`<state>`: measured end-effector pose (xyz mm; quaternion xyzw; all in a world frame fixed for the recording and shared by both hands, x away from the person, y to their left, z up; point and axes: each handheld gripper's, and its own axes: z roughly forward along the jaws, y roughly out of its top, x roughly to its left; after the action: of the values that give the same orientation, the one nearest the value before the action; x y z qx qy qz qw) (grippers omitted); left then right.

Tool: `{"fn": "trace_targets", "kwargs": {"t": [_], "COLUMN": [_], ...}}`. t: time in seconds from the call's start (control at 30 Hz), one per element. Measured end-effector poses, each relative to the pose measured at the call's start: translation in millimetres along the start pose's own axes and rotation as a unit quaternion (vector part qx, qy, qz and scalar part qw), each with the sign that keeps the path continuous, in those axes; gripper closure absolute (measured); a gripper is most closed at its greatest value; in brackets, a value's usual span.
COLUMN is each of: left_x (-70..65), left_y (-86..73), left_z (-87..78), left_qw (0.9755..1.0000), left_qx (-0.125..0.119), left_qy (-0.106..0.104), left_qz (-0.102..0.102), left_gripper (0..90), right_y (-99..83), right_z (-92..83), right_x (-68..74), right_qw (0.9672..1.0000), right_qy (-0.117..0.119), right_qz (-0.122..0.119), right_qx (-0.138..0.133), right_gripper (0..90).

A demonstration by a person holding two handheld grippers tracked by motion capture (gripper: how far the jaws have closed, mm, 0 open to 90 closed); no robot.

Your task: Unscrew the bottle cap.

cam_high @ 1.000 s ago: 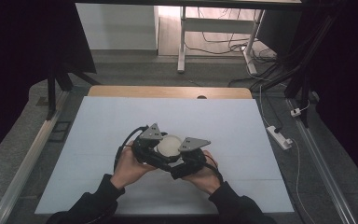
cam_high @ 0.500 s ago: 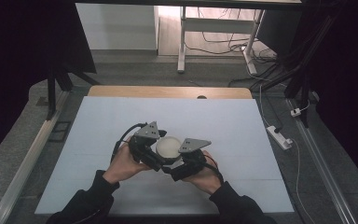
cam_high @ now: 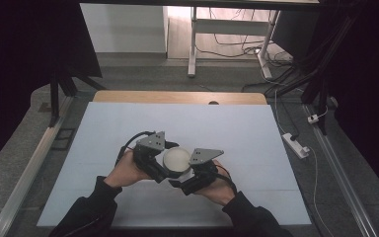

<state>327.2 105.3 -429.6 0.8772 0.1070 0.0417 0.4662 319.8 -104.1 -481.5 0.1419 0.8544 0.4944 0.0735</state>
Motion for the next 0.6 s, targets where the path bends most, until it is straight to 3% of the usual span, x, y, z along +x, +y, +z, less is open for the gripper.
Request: {"fn": "trace_targets", "kwargs": {"t": [0.13,0.23,0.37,0.47,0.53,0.6], "left_x": [-1.7,-5.2,-12.1,-18.2,-21.2,-21.6], "left_y": [2.2,5.4,10.4,14.2,15.7,16.0], "left_z": [5.1,9.0,15.0,20.7,25.1,26.8], "left_qw": [0.9992,0.9972,0.9925,0.9883,0.9858,0.9852], "left_qx": [0.005,0.009,0.012,0.026,0.028,0.031], "left_qy": [0.032,0.064,0.106,0.137,0.150,0.154], "left_qz": [-0.023,-0.038,-0.059,-0.061,-0.070,-0.069], "left_gripper": [7.9,7.9,7.9,7.8,7.8,7.7], "right_y": [-0.8,-1.4,-1.7,-2.4,-3.3,-3.8], "right_z": [0.9,1.3,1.4,2.3,2.8,2.8], "right_x": [-2.4,-4.6,-6.4,-7.1,-7.9,-8.8], "right_qw": [0.9997,0.9991,0.9979,0.9969,0.9965,0.9963], "right_qy": [-0.022,-0.038,-0.057,-0.068,-0.070,-0.071], "right_qz": [0.007,0.016,0.029,0.037,0.042,0.045], "right_qx": [0.007,0.010,0.011,0.016,0.018,0.019], "right_gripper": [6.8,6.8,6.8,6.8,6.8,6.8]}}
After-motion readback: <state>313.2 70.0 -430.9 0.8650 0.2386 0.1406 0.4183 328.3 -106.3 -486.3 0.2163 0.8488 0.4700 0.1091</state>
